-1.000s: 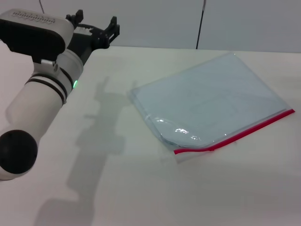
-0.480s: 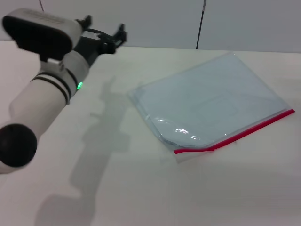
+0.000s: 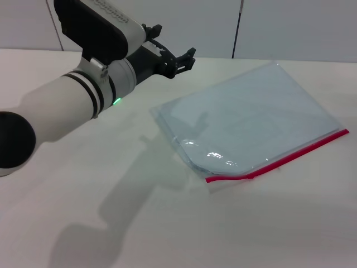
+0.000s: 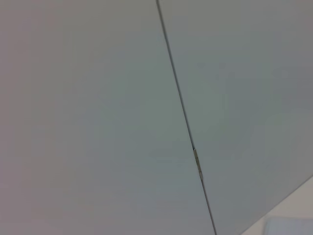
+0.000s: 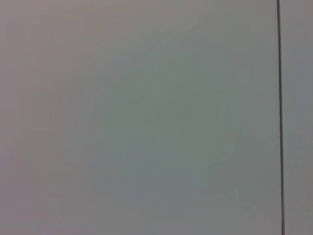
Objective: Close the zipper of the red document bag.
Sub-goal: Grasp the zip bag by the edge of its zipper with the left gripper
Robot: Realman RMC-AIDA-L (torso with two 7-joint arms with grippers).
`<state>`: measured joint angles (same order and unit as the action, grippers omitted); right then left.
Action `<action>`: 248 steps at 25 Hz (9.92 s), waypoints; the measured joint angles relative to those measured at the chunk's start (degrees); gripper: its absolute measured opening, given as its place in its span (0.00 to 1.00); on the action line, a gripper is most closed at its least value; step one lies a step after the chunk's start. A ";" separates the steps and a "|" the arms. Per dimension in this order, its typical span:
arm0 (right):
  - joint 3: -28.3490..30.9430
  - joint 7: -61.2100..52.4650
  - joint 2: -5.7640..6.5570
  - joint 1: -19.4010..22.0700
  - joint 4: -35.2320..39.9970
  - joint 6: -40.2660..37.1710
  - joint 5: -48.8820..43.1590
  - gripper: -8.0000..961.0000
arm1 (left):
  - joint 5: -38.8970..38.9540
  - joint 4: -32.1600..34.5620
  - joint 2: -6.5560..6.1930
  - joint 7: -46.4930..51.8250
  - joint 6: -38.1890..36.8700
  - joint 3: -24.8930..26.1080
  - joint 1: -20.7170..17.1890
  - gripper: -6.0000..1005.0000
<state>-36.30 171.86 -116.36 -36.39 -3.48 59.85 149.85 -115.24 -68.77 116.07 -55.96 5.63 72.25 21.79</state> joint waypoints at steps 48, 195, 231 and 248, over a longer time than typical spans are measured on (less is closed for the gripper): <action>0.79 -0.13 -0.18 -0.04 -0.04 -0.08 0.09 0.79 | 0.03 10.18 0.09 12.63 -34.62 -8.28 -1.18 0.88; -4.66 -0.18 -0.18 8.69 -6.13 17.53 -3.16 0.79 | -26.21 -13.29 -2.00 19.13 23.56 -4.63 -1.59 0.88; -4.66 -0.30 -0.18 5.95 -6.40 17.14 -3.40 0.79 | -31.58 -12.92 0.34 16.50 64.94 -4.29 15.86 0.79; -4.66 -0.30 -0.27 5.53 -6.54 17.15 -3.37 0.79 | -36.40 -5.37 0.71 19.50 54.51 -10.10 18.91 0.76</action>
<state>-40.96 171.56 -116.63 -30.86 -10.02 77.00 146.48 -151.63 -74.13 116.78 -36.46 60.13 62.16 40.70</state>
